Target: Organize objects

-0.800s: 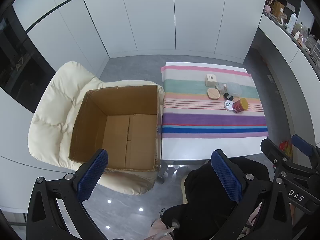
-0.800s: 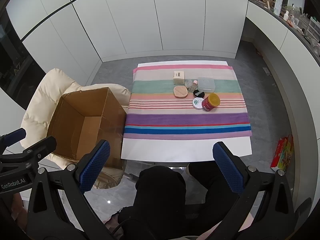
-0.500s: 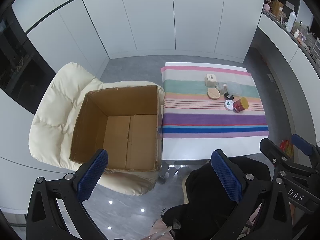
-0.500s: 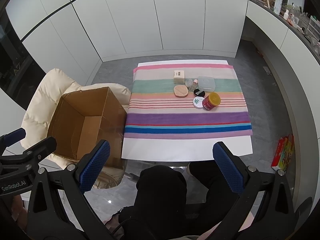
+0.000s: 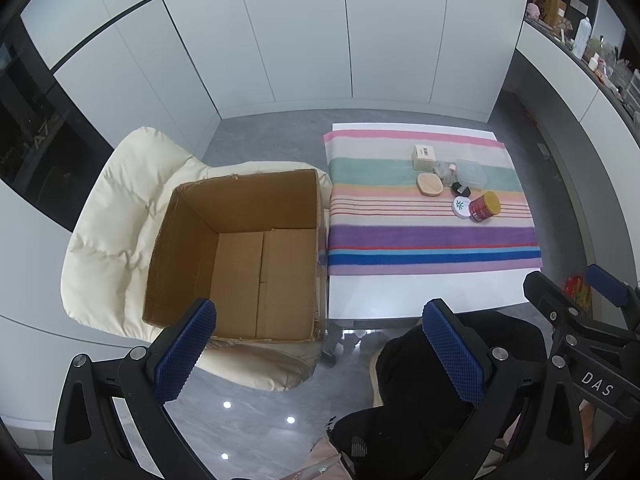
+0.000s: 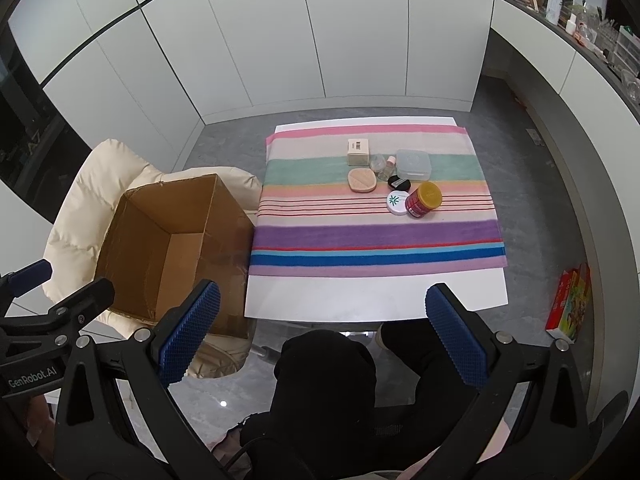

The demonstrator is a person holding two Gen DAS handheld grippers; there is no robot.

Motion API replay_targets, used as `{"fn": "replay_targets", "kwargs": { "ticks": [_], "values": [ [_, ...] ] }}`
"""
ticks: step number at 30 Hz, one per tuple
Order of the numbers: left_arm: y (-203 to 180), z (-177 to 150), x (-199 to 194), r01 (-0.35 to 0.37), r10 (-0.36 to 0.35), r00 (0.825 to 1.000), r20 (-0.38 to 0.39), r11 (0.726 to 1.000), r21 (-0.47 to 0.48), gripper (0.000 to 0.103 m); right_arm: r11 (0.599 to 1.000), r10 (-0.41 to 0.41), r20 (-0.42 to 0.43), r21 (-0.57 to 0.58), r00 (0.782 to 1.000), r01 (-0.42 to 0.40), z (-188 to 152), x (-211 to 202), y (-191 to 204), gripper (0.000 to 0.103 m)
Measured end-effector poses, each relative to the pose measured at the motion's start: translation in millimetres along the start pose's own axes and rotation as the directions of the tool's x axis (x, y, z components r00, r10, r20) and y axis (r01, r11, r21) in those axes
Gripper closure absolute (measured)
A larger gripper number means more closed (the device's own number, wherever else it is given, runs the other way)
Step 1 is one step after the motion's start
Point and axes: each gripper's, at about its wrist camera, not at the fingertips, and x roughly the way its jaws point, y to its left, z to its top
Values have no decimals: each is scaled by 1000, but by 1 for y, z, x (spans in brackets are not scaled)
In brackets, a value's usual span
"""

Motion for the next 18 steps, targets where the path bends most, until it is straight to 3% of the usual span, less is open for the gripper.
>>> {"fn": "replay_targets", "kwargs": {
  "ticks": [18],
  "values": [
    [2,0,0,6,-6,1000,-4,1000,1,0,1000,3,-5,-8,1000,-3,-2,2,4,0]
  ]
}}
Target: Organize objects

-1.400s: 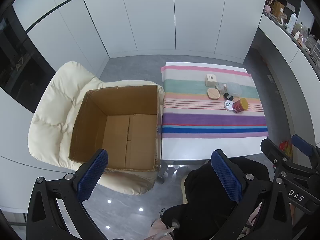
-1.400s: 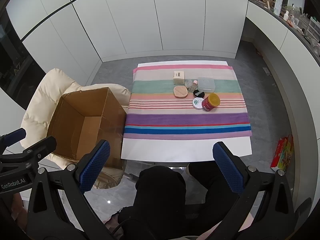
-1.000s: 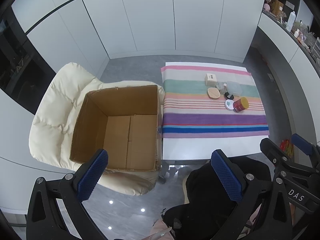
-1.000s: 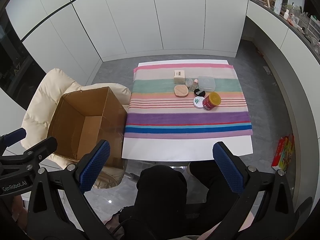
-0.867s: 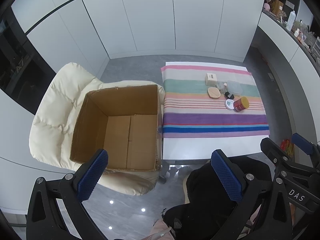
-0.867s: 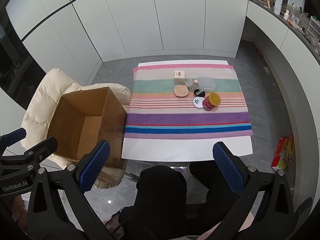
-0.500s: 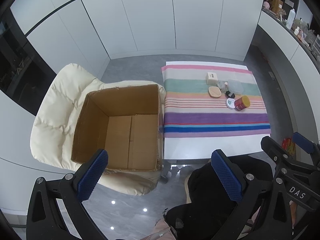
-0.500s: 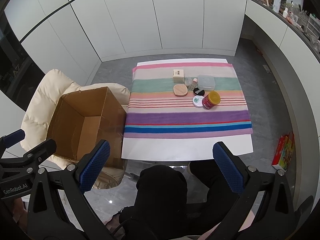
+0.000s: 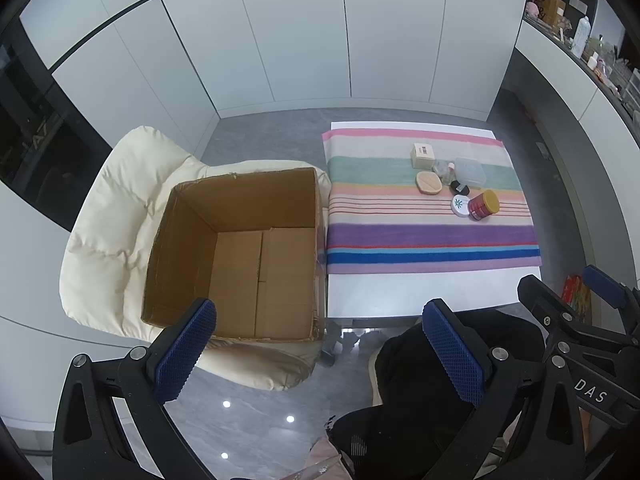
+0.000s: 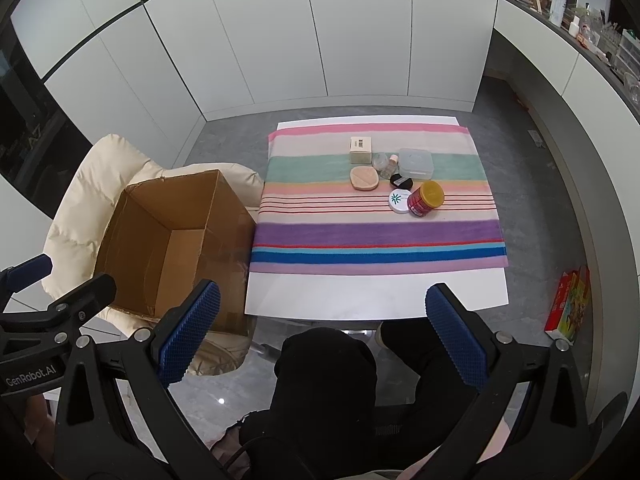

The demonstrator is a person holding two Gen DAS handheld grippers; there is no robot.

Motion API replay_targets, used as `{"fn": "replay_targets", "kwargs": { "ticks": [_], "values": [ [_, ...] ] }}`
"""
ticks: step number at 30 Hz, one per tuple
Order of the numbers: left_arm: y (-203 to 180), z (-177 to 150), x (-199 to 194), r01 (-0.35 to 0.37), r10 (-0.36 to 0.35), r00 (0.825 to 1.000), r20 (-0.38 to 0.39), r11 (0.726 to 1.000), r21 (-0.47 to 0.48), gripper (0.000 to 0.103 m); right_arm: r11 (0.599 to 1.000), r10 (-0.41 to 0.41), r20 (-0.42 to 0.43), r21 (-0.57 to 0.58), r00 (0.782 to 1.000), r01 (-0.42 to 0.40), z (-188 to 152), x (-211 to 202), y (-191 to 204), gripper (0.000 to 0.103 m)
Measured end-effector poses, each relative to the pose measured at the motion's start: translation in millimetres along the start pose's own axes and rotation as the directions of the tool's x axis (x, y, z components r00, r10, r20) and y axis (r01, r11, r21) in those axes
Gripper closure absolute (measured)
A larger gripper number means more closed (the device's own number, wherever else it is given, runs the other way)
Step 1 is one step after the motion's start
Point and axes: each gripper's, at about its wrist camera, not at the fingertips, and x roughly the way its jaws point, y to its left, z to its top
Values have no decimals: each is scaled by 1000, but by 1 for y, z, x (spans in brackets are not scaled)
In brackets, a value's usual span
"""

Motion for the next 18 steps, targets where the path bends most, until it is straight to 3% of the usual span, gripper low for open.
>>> {"fn": "replay_targets", "kwargs": {
  "ticks": [18],
  "values": [
    [0,-2,-1,-1,1,1000,2,1000,-5,0,1000,15,-9,4,1000,-15,0,1,-1,0]
  ]
}}
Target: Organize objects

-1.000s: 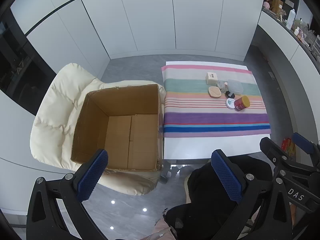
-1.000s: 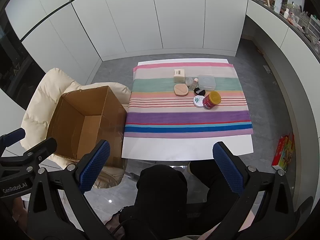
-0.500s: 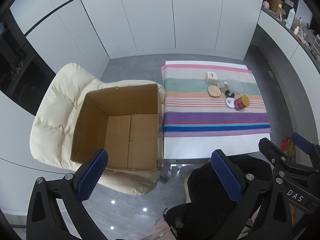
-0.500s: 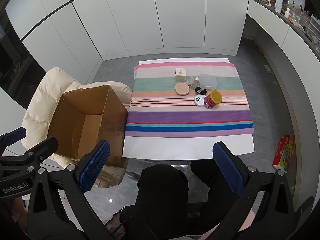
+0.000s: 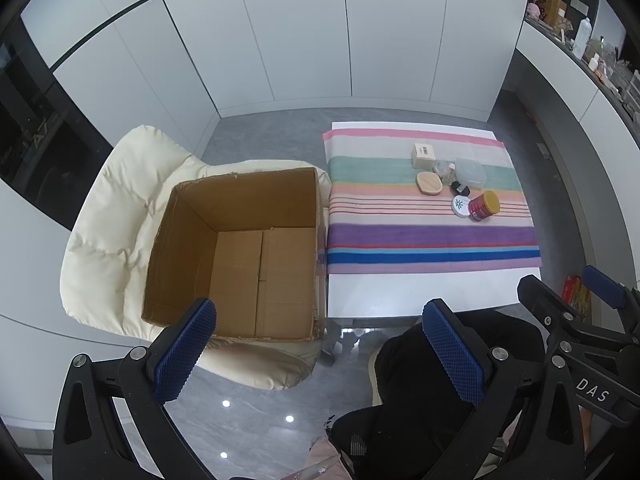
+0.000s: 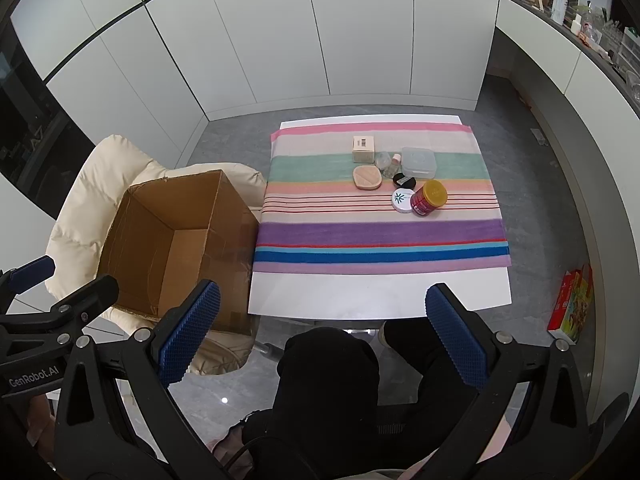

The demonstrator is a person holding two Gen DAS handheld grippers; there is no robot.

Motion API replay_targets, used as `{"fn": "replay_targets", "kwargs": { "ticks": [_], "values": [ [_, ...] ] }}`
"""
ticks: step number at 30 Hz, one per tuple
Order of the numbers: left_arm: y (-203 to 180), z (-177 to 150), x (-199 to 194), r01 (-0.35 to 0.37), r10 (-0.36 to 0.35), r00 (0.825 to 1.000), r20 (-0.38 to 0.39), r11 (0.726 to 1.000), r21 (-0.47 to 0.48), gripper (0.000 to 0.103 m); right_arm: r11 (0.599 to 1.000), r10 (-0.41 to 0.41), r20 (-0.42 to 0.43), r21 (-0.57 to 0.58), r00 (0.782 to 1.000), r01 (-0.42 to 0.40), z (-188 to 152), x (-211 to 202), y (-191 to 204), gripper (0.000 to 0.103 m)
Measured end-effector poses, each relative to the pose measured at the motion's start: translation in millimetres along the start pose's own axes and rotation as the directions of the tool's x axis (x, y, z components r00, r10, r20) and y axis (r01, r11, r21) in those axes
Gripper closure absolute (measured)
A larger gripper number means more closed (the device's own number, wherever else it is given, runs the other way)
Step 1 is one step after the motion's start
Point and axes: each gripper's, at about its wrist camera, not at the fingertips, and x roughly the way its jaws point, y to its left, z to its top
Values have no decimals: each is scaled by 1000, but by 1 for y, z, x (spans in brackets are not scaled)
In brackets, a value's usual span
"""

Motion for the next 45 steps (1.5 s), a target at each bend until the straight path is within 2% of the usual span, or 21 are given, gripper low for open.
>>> {"fn": "replay_targets", "kwargs": {
  "ticks": [8,12,17,21,28,38,41,45],
  "values": [
    [-3,1,-9,-16,16,1000,19,1000,-5,0,1000,8,1,-9,1000,-8,4,-4,-5,0],
    [-8,1,-10,7,-6,1000,14,999,-38,0,1000,8,6,-8,1000,-8,4,-7,-10,0],
    [-30,-1,-14,-12,12,1000,17,1000,-4,0,1000,3,12,-14,1000,-3,3,-11,-24,0],
    [-52,-2,-17,-19,18,1000,25,1000,25,0,1000,3,20,-2,1000,-3,0,-16,-42,0],
    [-97,1,-14,33,-33,999,2,999,39,0,1000,-18,32,26,999,18,-4,-22,-89,0],
    [-163,8,1,62,-60,998,-16,994,94,0,994,-75,31,86,997,72,-8,-18,-161,0],
    [-177,14,8,99,-100,995,7,993,70,0,993,-80,18,92,997,78,-8,-10,-175,0],
    [-191,20,23,105,-108,993,36,991,86,0,994,-44,-10,103,999,45,-7,6,-194,0]
  ]
}}
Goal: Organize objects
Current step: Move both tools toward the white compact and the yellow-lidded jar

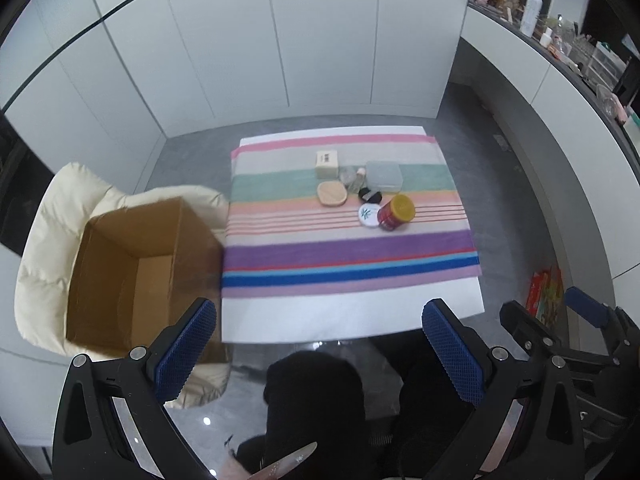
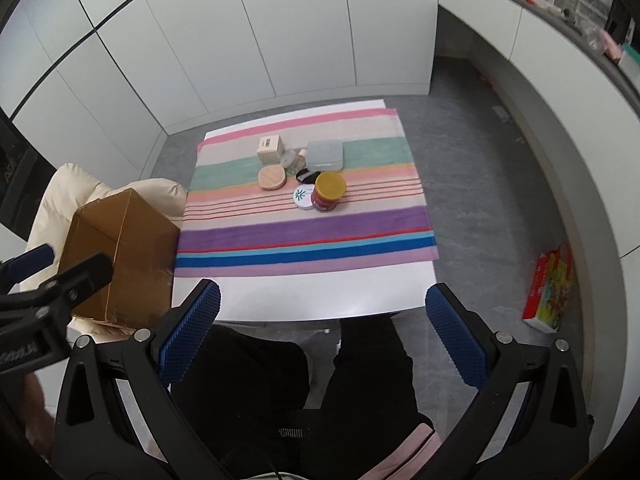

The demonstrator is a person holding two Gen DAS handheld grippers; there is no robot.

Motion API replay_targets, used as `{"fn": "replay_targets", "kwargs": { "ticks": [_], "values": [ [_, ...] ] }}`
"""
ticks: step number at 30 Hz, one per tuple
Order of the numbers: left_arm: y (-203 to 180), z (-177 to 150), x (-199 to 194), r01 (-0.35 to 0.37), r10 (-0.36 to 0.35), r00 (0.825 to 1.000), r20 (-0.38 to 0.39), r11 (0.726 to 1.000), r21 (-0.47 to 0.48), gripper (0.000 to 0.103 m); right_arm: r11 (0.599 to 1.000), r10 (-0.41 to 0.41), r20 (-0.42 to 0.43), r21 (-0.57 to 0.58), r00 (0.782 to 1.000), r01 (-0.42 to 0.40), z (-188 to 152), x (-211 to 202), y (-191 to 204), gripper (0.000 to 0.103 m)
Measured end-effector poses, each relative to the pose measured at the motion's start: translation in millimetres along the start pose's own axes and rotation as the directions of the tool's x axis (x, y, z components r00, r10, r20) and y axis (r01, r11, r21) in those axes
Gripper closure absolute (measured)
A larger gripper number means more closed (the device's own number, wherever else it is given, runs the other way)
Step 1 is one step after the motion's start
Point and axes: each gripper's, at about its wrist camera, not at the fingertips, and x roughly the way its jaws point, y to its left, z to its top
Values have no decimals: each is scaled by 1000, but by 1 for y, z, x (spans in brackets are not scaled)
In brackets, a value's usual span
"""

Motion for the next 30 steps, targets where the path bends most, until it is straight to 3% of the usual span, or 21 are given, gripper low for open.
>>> {"fn": "replay_targets", "kwargs": {
  "ticks": [15,17,19,22,25,30],
  "values": [
    [20,23,106,1,-4,999,-33,998,-70,0,985,-155,60,-64,986,158,13,79,-23,0],
    [22,26,119,-1,-1,999,-33,998,-67,0,985,-146,95,-81,985,154,14,89,-23,0],
    [20,28,136,-17,15,999,-38,999,-38,0,991,-82,142,-89,986,96,16,103,-25,0],
    [15,30,163,-44,45,998,-53,999,13,0,997,-12,143,-78,990,23,24,126,-28,0],
    [14,31,191,-56,58,997,-55,997,46,0,997,-11,130,-73,991,21,35,154,-27,0],
    [18,37,241,10,-7,997,-82,999,36,0,997,-18,147,-74,989,29,49,202,-30,0]
  ]
}}
